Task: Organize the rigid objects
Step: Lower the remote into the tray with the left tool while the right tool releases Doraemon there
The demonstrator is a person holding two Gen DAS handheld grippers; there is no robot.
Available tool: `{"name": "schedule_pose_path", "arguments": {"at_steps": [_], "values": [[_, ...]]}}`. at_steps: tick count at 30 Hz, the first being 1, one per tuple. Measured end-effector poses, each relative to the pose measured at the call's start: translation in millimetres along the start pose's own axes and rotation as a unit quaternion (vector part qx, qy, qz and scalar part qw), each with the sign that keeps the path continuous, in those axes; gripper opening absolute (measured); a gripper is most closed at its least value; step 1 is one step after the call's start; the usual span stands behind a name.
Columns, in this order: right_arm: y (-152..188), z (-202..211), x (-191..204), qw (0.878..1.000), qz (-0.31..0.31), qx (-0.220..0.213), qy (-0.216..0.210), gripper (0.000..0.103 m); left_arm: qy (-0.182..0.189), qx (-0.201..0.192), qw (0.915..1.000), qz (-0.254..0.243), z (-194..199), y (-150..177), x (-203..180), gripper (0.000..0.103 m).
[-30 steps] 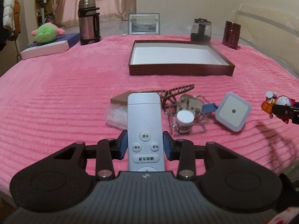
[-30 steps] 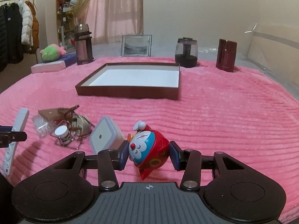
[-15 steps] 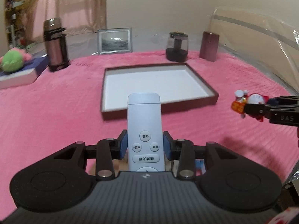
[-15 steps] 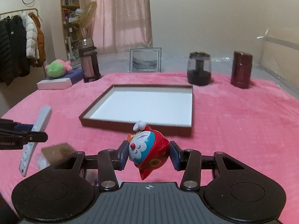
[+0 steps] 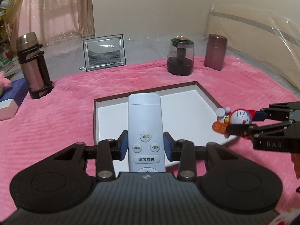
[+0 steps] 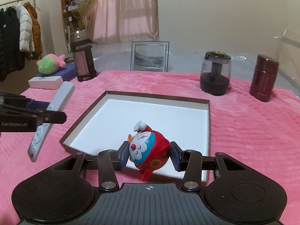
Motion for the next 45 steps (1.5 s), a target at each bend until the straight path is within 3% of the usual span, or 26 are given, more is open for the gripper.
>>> {"name": "schedule_pose_path", "arguments": {"at_steps": [12,24,40,45], "values": [[-4,-76,-16,0.999,-0.033,0.04,-0.001,0.042,0.012,0.044,0.9986,0.027,-82,-4,35,0.034],[11,-110,-17,0.998,-0.036,0.058,-0.001,0.043,0.013,0.073,0.9967,0.032,-125,7,43,0.034],[16,-107,-11,0.998,-0.019,0.054,-0.001,0.043,-0.007,0.077,0.9968,0.021,-122,9,42,0.034],[14,-93,-6,0.999,-0.018,0.045,0.003,0.052,-0.011,0.061,0.9979,0.018,-96,8,40,0.034]]}}
Point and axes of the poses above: each gripper's, at about its wrist camera, not at the fingertips, and z roughly against the way its jaws point, x to its left, y to its underside, the point moved 9 cm from there along -z, roughly the way its jaws point, and after that the axes turned 5 degrees about y, right-handed, at the moved point
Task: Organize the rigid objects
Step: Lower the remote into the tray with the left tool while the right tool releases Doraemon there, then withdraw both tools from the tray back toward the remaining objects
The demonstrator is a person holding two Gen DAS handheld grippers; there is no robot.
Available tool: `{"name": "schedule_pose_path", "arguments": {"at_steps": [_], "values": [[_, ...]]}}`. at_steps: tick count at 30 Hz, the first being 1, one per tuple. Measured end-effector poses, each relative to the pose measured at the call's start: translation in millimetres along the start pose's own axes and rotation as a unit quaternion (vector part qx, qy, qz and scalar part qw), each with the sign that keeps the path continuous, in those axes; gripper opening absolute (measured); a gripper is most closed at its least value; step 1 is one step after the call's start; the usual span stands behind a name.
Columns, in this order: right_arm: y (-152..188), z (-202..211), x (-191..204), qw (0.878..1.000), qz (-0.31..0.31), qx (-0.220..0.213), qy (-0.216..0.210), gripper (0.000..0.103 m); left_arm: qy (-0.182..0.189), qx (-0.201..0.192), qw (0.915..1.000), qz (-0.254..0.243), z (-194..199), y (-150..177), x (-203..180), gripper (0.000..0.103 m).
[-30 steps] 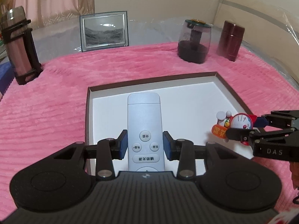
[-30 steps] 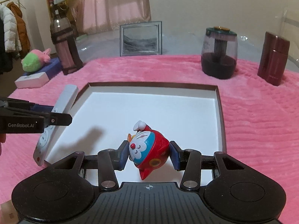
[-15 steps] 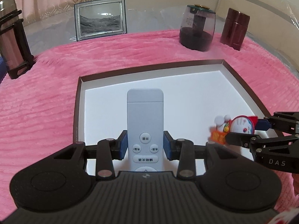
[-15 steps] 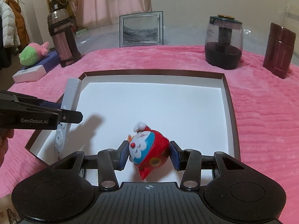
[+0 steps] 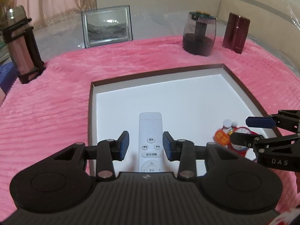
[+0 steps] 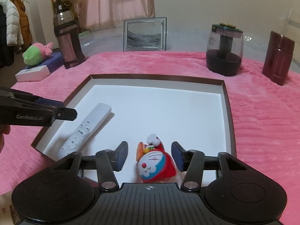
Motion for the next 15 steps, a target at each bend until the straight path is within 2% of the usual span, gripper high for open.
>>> {"name": "schedule_pose_path", "arguments": {"at_steps": [6,12,15], "values": [[1,37,16,1.0,0.001,-0.018,-0.005,0.056,-0.005,-0.024,0.9997,-0.004,45,9,-8,0.036],[13,83,32,1.0,-0.002,-0.028,-0.005,0.06,-0.005,-0.05,0.9987,0.005,95,27,-22,0.042],[21,106,39,0.999,-0.002,-0.036,-0.006,0.062,-0.009,-0.063,0.998,0.005,121,41,-31,0.048]]}}
Point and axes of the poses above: each gripper's, at about its wrist camera, not at the fingertips, and z roughly against the way its jaws point, x to its left, y to its underside, the point moved 9 cm from there along -z, roughly the way its jaws point, and after that the axes turned 5 degrees about y, right-handed, at the moved point
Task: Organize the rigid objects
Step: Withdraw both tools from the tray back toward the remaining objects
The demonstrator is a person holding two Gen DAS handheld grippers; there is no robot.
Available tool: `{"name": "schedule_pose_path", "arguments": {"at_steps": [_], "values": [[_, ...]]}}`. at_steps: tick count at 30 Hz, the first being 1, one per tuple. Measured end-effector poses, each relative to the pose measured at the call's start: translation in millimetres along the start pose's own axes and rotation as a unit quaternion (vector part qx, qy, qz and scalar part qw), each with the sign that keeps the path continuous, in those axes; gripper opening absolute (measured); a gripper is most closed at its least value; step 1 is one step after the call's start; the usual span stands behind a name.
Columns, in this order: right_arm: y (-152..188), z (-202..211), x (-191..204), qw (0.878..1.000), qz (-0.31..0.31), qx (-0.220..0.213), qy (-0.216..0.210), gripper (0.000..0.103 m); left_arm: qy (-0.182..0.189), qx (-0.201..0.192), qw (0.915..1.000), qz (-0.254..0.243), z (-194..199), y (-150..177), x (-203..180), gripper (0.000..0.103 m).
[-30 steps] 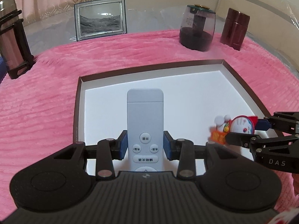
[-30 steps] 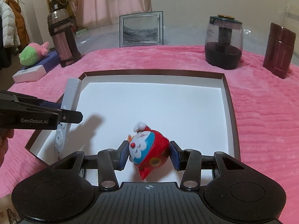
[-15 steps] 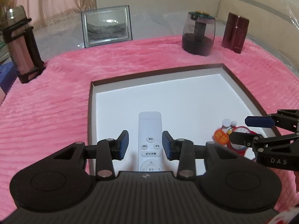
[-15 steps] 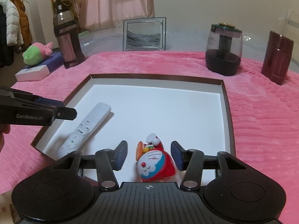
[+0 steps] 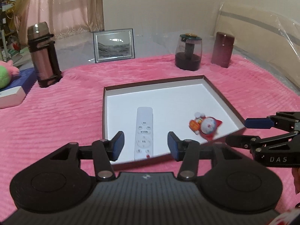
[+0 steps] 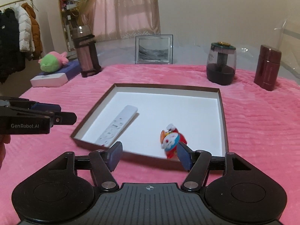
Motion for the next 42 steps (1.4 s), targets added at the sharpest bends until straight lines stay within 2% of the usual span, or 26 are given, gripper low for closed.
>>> {"name": "schedule_pose_path", "arguments": {"at_steps": [8,10,15,27,32,35,42], "values": [[22,59,11,1.0,-0.01,-0.018,0.004,0.068,-0.014,-0.031,0.9994,0.004,62,28,-13,0.065],[27,69,13,1.0,-0.012,-0.019,0.005,0.072,-0.019,-0.035,0.9992,0.009,73,37,-15,0.074],[43,94,19,0.999,-0.014,-0.027,0.01,0.076,-0.028,-0.045,0.9984,0.022,100,62,-21,0.08],[90,135,28,0.998,-0.037,-0.036,0.017,0.078,-0.064,-0.056,0.9943,0.064,144,114,-23,0.081],[113,149,26,0.998,-0.042,-0.04,0.02,0.078,-0.067,-0.061,0.9943,0.055,154,133,-25,0.081],[127,155,27,0.998,-0.031,-0.044,0.023,0.078,-0.069,-0.063,0.9949,0.039,157,142,-30,0.081],[158,148,34,0.998,0.025,-0.041,0.044,0.078,-0.065,-0.04,0.9967,0.029,148,166,-41,0.081]]}}
Point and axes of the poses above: each gripper's, at about its wrist camera, not at the fingertips, and z roughly against the way its jaws point, x to its left, y to its underside, the point moved 9 cm from there along -z, roughly the way its jaws point, and after that the axes turned 5 degrees about y, right-handed, at the moved point
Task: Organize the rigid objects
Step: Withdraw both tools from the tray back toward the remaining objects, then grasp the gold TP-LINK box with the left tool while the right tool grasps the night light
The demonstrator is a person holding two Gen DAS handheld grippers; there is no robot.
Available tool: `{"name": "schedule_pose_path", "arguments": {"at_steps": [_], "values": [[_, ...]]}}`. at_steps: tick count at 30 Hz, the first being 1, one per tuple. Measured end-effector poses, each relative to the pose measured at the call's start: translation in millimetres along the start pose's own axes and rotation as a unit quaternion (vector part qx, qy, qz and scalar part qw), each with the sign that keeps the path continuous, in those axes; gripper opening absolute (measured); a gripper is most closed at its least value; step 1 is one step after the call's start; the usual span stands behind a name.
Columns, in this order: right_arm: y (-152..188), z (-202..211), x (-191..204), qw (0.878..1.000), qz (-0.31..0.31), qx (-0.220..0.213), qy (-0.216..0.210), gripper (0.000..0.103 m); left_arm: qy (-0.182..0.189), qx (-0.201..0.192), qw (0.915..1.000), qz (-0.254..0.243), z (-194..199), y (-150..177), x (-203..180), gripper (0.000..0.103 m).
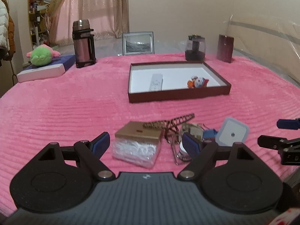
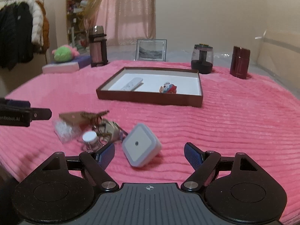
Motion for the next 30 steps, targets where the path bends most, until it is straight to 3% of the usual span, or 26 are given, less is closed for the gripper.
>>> {"name": "schedule_pose_path", "arguments": {"at_steps": [17,30], "values": [[20,-29,14,0.995,0.094,0.004,0.014,0.078,0.001,0.042,0.9991,0.003,-26,27,3,0.081],[19,-61,32,0.982,0.19,0.002,0.018,0.078,0.008,0.052,0.9986,0.009,-40,27,15,0.081]]}}
Point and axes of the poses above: each gripper's, at about its wrist camera, not at the fingertips, and z roughly against the way its jaws point, x to its left, y to its underside, the point moved 9 cm from there along -z, roughly the way its jaws point, and after that the axes turned 5 degrees about y, right-handed, at the moved point
